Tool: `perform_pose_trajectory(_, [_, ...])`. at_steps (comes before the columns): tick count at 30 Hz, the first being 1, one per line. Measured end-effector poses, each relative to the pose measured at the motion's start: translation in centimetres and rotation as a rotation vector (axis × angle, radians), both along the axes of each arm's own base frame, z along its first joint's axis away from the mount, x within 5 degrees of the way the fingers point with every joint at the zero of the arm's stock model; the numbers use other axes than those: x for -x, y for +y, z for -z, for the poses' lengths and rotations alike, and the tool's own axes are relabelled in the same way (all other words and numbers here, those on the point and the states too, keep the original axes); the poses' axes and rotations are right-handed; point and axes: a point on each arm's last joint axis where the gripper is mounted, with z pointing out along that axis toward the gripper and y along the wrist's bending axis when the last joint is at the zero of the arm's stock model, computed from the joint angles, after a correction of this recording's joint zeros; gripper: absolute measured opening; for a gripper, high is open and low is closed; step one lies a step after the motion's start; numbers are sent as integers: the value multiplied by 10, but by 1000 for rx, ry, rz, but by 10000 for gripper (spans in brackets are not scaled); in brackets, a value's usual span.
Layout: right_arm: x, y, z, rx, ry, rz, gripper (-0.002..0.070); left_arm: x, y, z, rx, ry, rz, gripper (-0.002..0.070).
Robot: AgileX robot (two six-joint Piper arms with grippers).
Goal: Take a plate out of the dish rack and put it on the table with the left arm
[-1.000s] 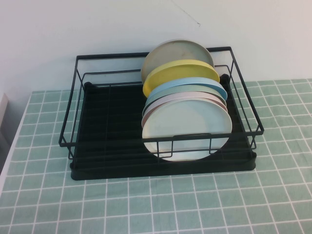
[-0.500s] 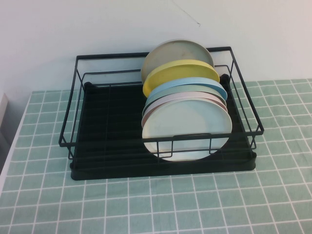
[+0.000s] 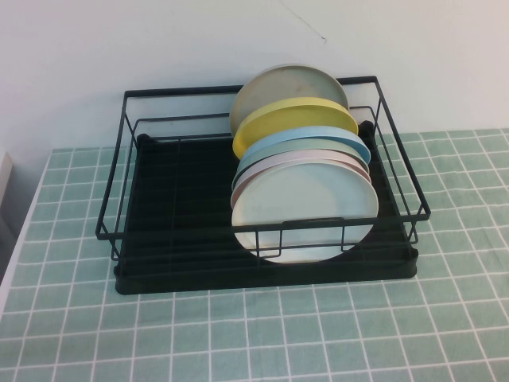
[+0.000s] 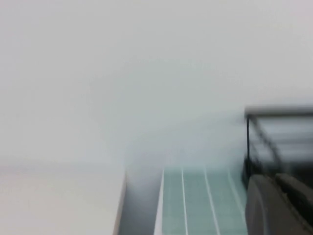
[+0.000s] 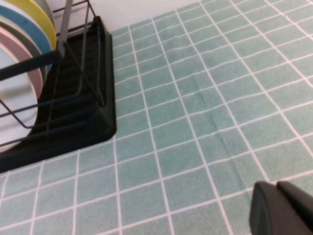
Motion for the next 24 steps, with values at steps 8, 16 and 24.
perform_pose_trajectory(8, [0, 0, 0, 0, 0, 0, -1, 11, -1, -37, -20, -423, 5, -3])
perform_pose_trajectory(16, [0, 0, 0, 0, 0, 0, -1, 31, -2, -61, 50, -767, 48, -3])
perform_pose_trajectory(24, [0, 0, 0, 0, 0, 0, -1, 50, -1, -131, 161, -738, 72, -3])
